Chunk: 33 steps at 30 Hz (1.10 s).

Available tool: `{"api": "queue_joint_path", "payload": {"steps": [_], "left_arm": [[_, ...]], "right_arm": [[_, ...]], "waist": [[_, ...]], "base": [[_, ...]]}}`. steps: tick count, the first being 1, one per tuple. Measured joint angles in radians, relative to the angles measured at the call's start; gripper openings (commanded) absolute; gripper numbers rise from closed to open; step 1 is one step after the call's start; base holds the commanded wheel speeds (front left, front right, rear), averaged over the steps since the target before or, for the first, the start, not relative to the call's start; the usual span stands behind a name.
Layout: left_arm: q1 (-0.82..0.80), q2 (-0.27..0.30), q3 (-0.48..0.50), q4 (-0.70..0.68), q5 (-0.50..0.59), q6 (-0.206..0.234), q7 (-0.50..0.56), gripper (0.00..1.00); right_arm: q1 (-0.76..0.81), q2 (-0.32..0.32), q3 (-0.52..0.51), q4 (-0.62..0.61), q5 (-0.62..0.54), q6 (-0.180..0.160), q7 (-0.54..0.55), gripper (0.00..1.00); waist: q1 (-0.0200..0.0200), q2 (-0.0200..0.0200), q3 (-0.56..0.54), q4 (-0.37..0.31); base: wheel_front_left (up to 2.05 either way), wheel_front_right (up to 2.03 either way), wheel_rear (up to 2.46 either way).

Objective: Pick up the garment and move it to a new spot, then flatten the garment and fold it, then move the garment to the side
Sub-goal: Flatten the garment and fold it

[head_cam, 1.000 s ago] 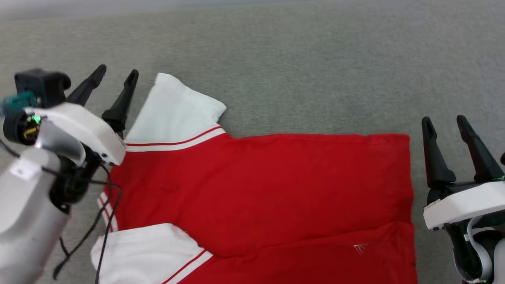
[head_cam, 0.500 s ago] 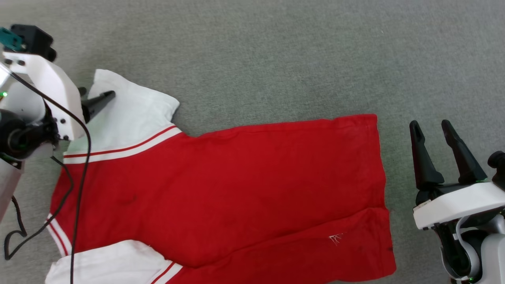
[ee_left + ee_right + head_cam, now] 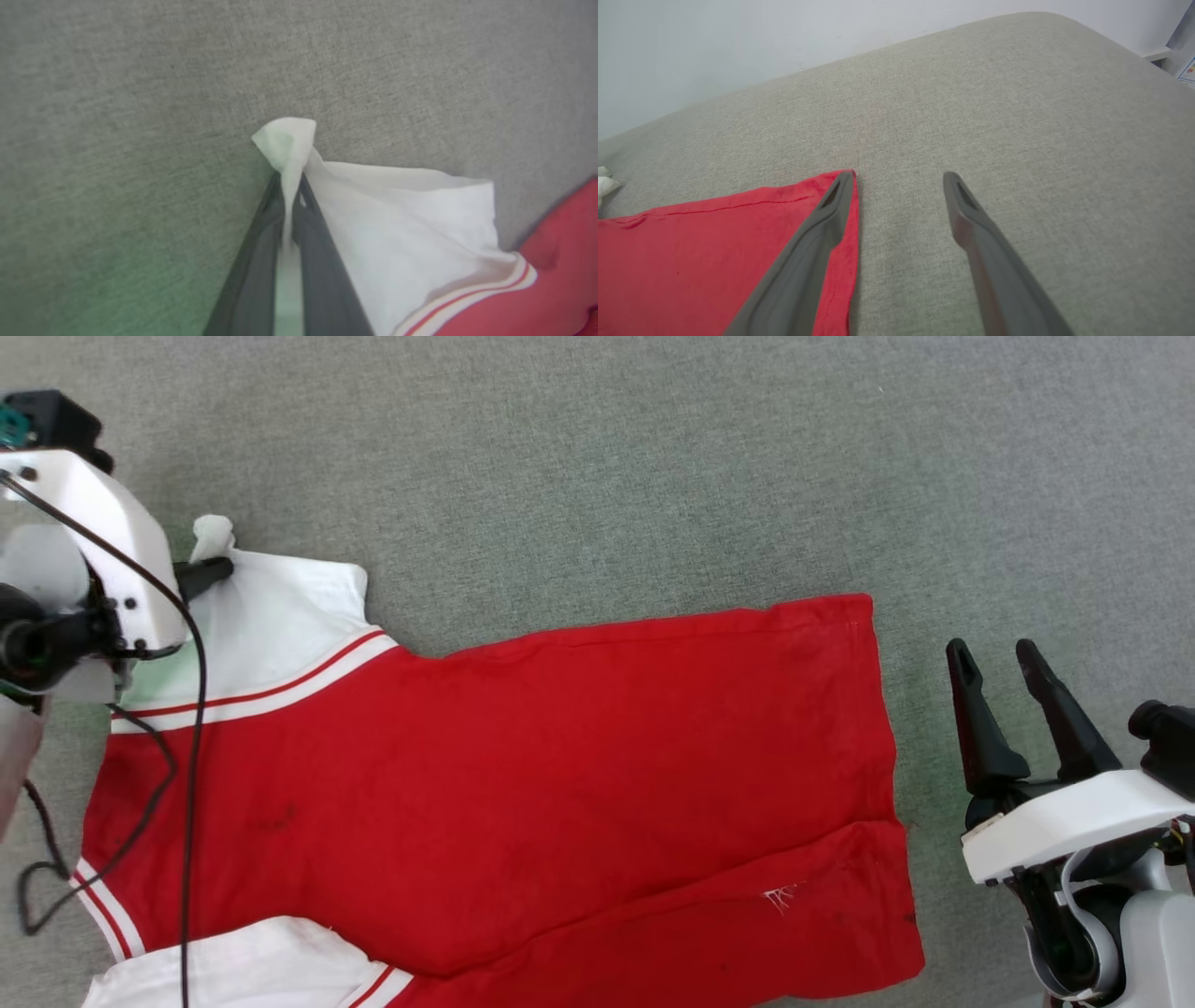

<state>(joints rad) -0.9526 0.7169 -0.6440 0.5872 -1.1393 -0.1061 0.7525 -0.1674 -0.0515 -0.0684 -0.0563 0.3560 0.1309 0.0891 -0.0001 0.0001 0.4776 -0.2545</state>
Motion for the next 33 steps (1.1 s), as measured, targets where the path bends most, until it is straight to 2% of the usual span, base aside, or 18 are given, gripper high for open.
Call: {"api": "queue_joint_path", "payload": {"steps": [3,10,18,27,28,29,30,31,33], "left_arm": [[0.005,-0.016,-0.008,0.015,0.023,-0.007,-0.06,0.0],[0.008,-0.078,-0.024,0.061,0.085,-0.004,-0.203,0.0],[0.004,-0.13,-0.031,0.053,0.094,-0.006,-0.256,0.0],[0.003,-0.146,-0.04,0.011,0.093,-0.014,-0.291,0.0],[0.004,-0.149,-0.041,0.007,0.09,-0.015,-0.298,0.0],[0.004,-0.149,-0.04,0.004,0.088,-0.017,-0.3,0.0],[0.004,-0.149,-0.041,0.001,0.088,-0.017,-0.305,0.0],[0.005,-0.149,-0.041,-0.002,0.087,-0.017,-0.312,0.0],[0.008,-0.149,-0.041,-0.006,0.083,-0.018,-0.326,0.0]], "right_arm": [[-0.001,0.0,-0.001,0.022,0.017,0.0,0.041,1.0],[-0.084,0.0,-0.02,0.138,-0.003,0.0,0.244,1.0],[-0.223,-0.065,0.012,0.253,-0.007,0.0,0.509,1.0],[-0.346,-0.126,0.038,0.378,-0.017,0.0,0.749,1.0],[-0.352,-0.127,0.034,0.393,-0.018,0.0,0.774,0.98],[-0.36,-0.127,0.029,0.406,-0.02,0.0,0.801,0.5],[-0.366,-0.128,0.025,0.411,-0.023,0.0,0.82,0.19],[-0.367,-0.128,0.022,0.412,-0.023,0.0,0.827,0.0],[-0.369,-0.127,0.018,0.41,-0.023,0.0,0.83,0.0]], "waist": [[0.0,0.0,-0.014,0.007],[0.0001,-0.0001,-0.068,0.05],[0.0001,0.0,-0.112,0.137],[0.0001,-0.0001,-0.102,0.209],[0.0001,-0.0001,-0.101,0.215],[0.0001,-0.0001,-0.1,0.219],[0.0001,-0.0001,-0.101,0.224],[0.0001,-0.0001,-0.101,0.227],[0.0001,0.0,-0.106,0.233]], "base": [[0.0,0.0,0.0],[0.0,0.0,0.0],[0.0,0.0,0.0],[0.0,0.0,0.0],[0.0,0.0,0.0],[0.0,0.0,0.0],[0.0,0.0,0.0],[0.0,0.0,0.0],[0.0,0.0,0.0]]}}
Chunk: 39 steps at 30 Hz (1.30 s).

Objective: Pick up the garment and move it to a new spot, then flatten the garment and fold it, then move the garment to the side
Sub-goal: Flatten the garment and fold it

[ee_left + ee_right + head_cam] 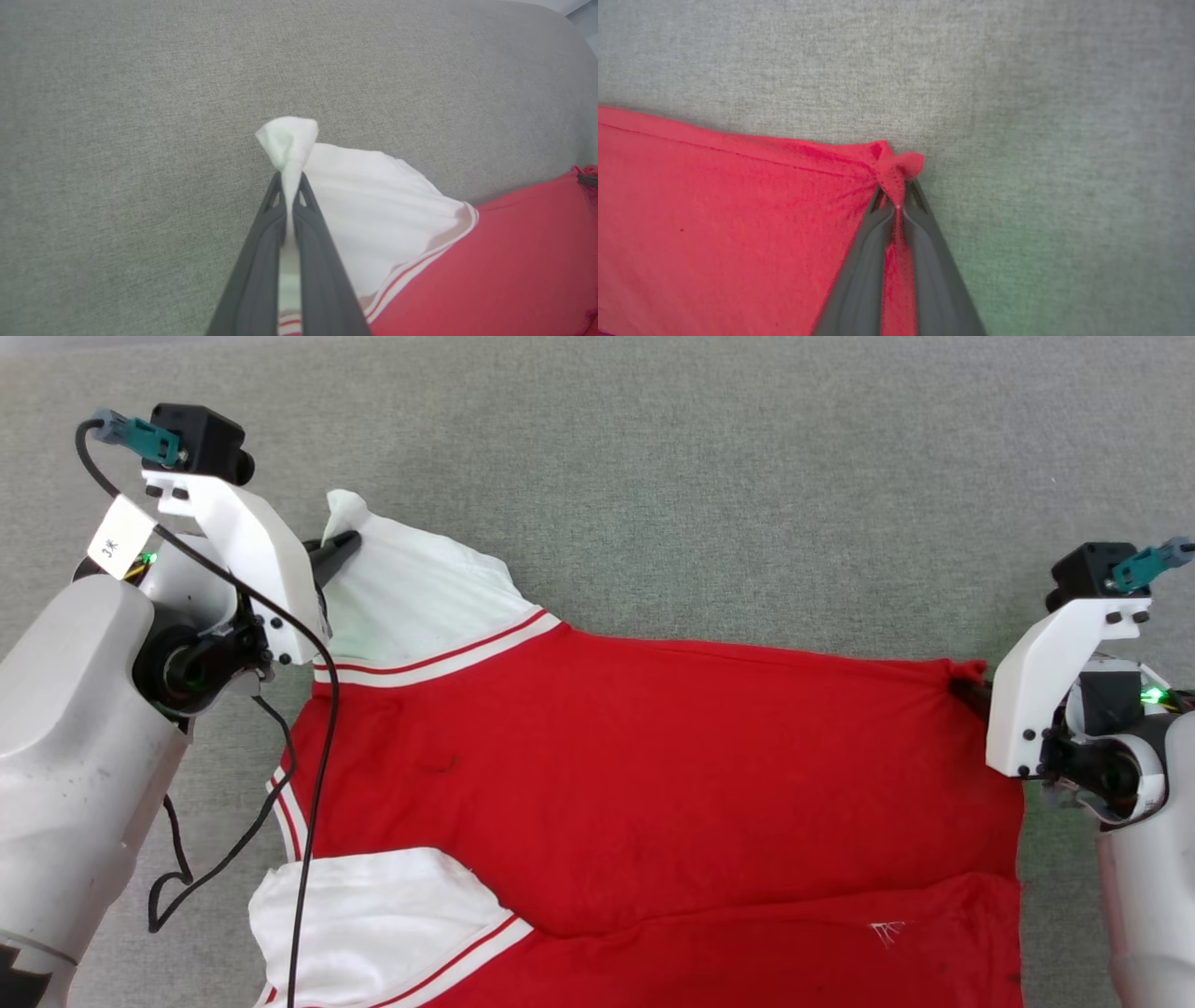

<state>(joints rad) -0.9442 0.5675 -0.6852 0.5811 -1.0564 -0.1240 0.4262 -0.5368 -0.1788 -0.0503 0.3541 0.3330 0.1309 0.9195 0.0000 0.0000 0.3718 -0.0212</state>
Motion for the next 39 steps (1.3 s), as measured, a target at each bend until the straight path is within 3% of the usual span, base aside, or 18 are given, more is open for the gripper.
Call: {"api": "queue_joint_path", "payload": {"steps": [8,14,22,24,25,30,31,33,34,35,36,37,39], "left_arm": [[0.03,0.012,0.016,-0.022,-0.001,-0.003,-0.081,0.0],[0.127,0.03,0.021,-0.086,-0.003,0.018,-0.139,0.0],[0.363,0.068,0.039,-0.252,-0.044,0.103,-0.212,0.0],[0.435,0.081,0.039,-0.289,-0.051,0.133,-0.227,0.0],[0.567,0.088,0.033,-0.356,-0.086,0.176,-0.241,0.0],[0.701,0.093,0.018,-0.405,-0.123,0.222,-0.245,0.0],[0.718,0.091,0.014,-0.41,-0.129,0.228,-0.244,0.0],[0.744,0.085,0.002,-0.412,-0.135,0.231,-0.24,0.0],[0.754,0.079,-0.002,-0.408,-0.139,0.23,-0.24,0.0],[0.762,0.072,-0.01,-0.401,-0.145,0.224,-0.237,0.29],[0.767,0.064,-0.015,-0.392,-0.145,0.221,-0.237,0.55],[0.771,0.055,-0.016,-0.385,-0.145,0.221,-0.246,1.0],[0.772,0.044,-0.016,-0.372,-0.143,0.219,-0.266,1.0]], "right_arm": [[0.004,0.0,-0.035,-0.106,-0.008,0.0,-0.081,0.0],[0.116,0.0,-0.065,-0.21,-0.016,0.0,-0.102,0.0],[0.319,0.04,-0.107,-0.304,0.0,0.0,-0.139,0.0],[0.362,0.046,-0.111,-0.314,0.002,0.0,-0.163,0.0],[0.444,0.068,-0.141,-0.31,0.014,0.0,-0.198,0.0],[0.525,0.086,-0.173,-0.3,0.021,0.0,-0.233,0.0],[0.538,0.089,-0.175,-0.296,0.022,0.0,-0.235,0.22],[0.565,0.098,-0.181,-0.289,0.029,0.0,-0.246,0.44],[0.577,0.103,-0.183,-0.284,0.03,0.0,-0.252,0.75],[0.587,0.106,-0.182,-0.279,0.032,0.0,-0.262,1.0],[0.595,0.11,-0.183,-0.276,0.04,0.0,-0.273,1.0],[0.604,0.112,-0.182,-0.273,0.044,0.0,-0.284,1.0],[0.625,0.117,-0.183,-0.272,0.054,0.0,-0.313,1.0]], "waist": [[0.0001,0.0,-0.047,0.019],[0.0,0.0,-0.098,0.04],[0.0,0.0,-0.16,0.076],[0.0,0.0,-0.176,0.082],[0.0,0.0,-0.205,0.092],[-0.0001,0.0,-0.232,0.097],[-0.0001,0.0,-0.235,0.097],[-0.0001,0.0,-0.242,0.097],[-0.0001,0.0,-0.245,0.097],[-0.0001,0.0,-0.248,0.096],[0.0,0.0,-0.252,0.096],[-0.0001,0.0,-0.256,0.095],[-0.0001,0.0,-0.265,0.094]], "base": [[0.0,0.0,0.0],[0.0,0.0,0.0],[0.0,0.0,0.0],[0.0,0.0,0.0],[0.0,0.0,0.0],[0.0,0.0,0.0],[0.0,0.0,0.0],[0.0,0.0,0.0],[0.0,0.0,0.0],[0.0,0.0,0.0],[0.0,0.0,0.0],[0.0,0.0,0.0],[0.0,0.0,0.0]]}}
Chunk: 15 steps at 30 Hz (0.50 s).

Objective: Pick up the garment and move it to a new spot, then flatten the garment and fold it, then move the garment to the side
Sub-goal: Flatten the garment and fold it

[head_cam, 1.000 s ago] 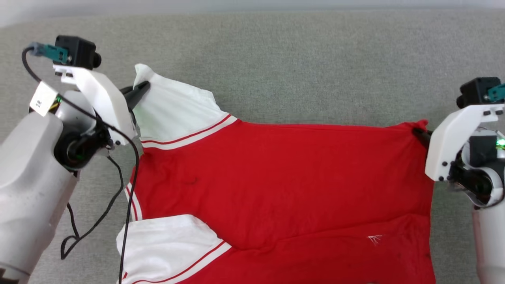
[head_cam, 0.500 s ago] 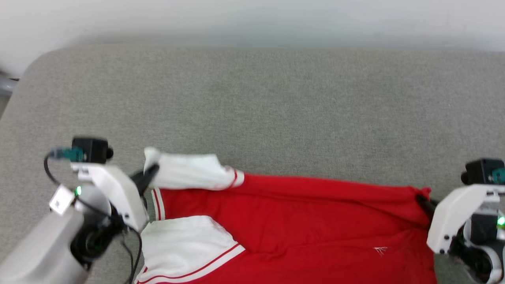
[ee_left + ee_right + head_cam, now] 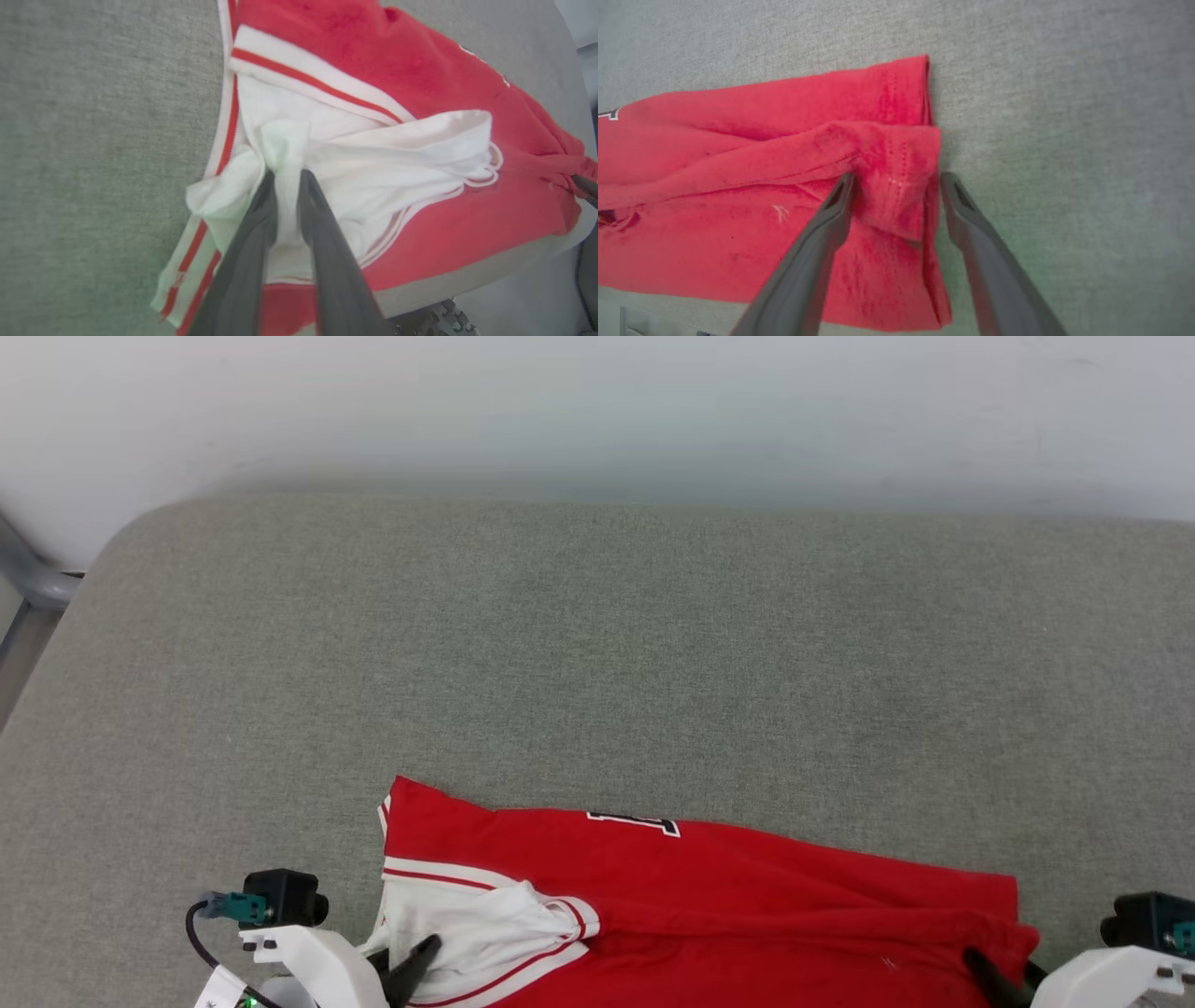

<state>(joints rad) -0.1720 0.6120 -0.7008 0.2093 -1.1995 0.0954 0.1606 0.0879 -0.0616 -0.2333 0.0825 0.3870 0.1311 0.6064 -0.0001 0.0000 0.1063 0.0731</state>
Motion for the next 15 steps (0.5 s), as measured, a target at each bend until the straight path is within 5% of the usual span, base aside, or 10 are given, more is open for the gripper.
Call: {"api": "queue_joint_path", "payload": {"steps": [8,15], "left_arm": [[-0.006,-0.017,0.021,0.002,0.091,0.01,-0.161,1.0],[-0.018,-0.019,0.041,-0.044,0.197,0.057,-0.321,1.0]], "right_arm": [[0.071,0.008,0.009,-0.083,0.02,0.0,-0.106,1.0],[0.081,0.01,-0.026,-0.177,-0.002,0.0,-0.048,1.0]], "waist": [[0.0001,0.0,-0.044,-0.004],[0.0001,0.0,-0.078,-0.01]], "base": [[0.0,0.0,0.0],[0.0,0.0,0.0]]}}
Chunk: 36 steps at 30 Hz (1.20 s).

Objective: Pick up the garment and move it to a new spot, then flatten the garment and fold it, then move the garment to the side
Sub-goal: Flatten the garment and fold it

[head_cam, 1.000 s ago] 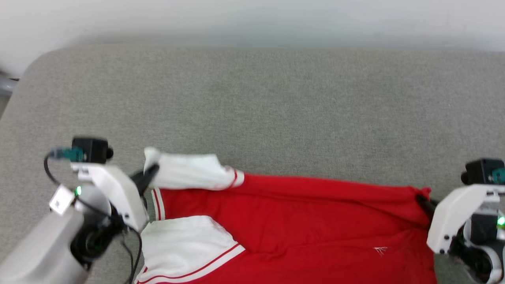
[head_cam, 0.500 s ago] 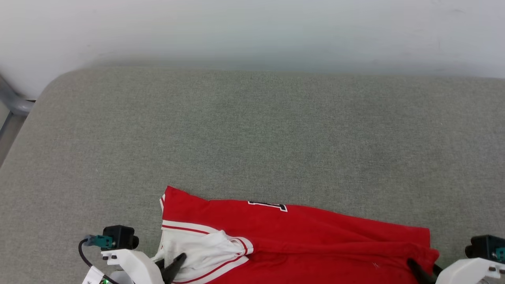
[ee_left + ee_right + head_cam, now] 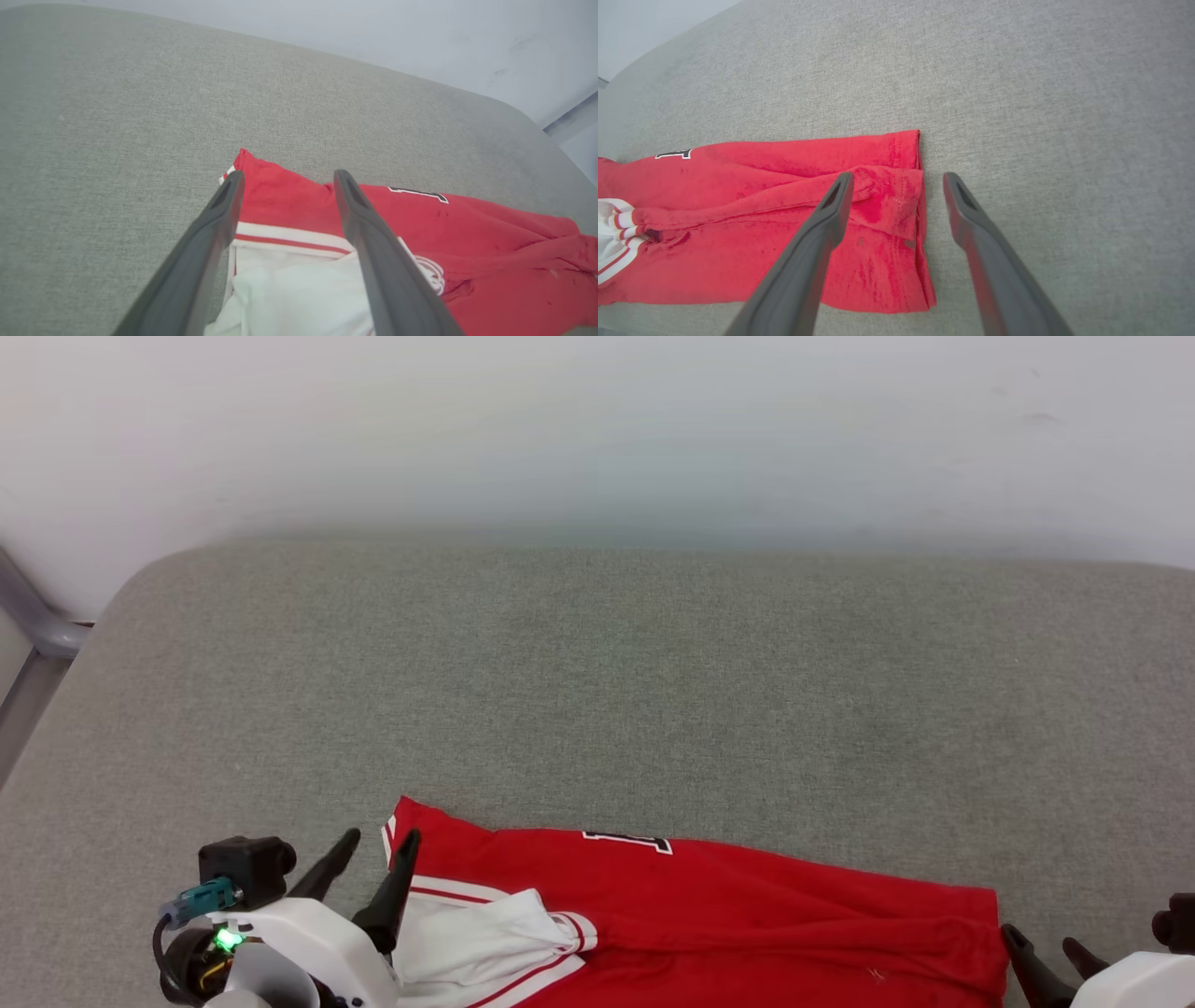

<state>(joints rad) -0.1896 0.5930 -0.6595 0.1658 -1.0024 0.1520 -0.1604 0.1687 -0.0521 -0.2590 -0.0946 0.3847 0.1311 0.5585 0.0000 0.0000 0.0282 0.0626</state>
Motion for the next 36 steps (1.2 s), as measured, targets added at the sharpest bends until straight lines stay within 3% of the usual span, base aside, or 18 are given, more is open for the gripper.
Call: {"api": "queue_joint_path", "payload": {"steps": [7,12,26,27,28,29,36], "left_arm": [[-0.007,0.006,0.023,-0.07,0.132,0.07,-0.085,1.0],[-0.018,-0.01,0.063,-0.131,0.216,0.094,-0.099,1.0],[-0.017,-0.07,0.161,-0.241,0.366,0.081,-0.101,1.0],[-0.015,-0.072,0.166,-0.242,0.369,0.079,-0.101,1.0],[-0.011,-0.073,0.171,-0.242,0.375,0.077,-0.101,1.0],[-0.009,-0.075,0.174,-0.241,0.378,0.076,-0.101,1.0],[0.027,-0.079,0.185,-0.215,0.41,0.07,-0.102,1.0]], "right_arm": [[-0.022,-0.035,-0.021,-0.025,-0.051,0.0,0.113,1.0],[-0.041,-0.064,-0.011,-0.021,-0.063,0.0,0.161,1.0],[-0.096,-0.079,0.059,0.153,-0.049,0.0,0.236,1.0],[-0.1,-0.081,0.061,0.161,-0.047,0.0,0.245,0.94],[-0.104,-0.081,0.062,0.165,-0.039,-0.001,0.251,0.35],[-0.108,-0.081,0.063,0.167,-0.036,-0.001,0.252,0.0],[-0.138,-0.087,0.064,0.162,-0.016,0.0,0.234,0.0]], "waist": [[0.0,0.0,-0.002,0.012],[0.0001,0.0,0.017,0.035],[0.0001,0.0,0.11,0.086],[0.0,0.0,0.113,0.089],[0.0,0.0,0.115,0.09],[0.0,0.0,0.116,0.092],[0.0,0.0,0.074,0.08]], "base": [[0.0,0.0,0.0],[0.0,0.0,0.0],[0.0,0.0,0.0],[0.0,0.0,0.0],[0.0,0.0,0.0],[0.0,0.0,0.0],[0.0,0.0,0.0]]}}
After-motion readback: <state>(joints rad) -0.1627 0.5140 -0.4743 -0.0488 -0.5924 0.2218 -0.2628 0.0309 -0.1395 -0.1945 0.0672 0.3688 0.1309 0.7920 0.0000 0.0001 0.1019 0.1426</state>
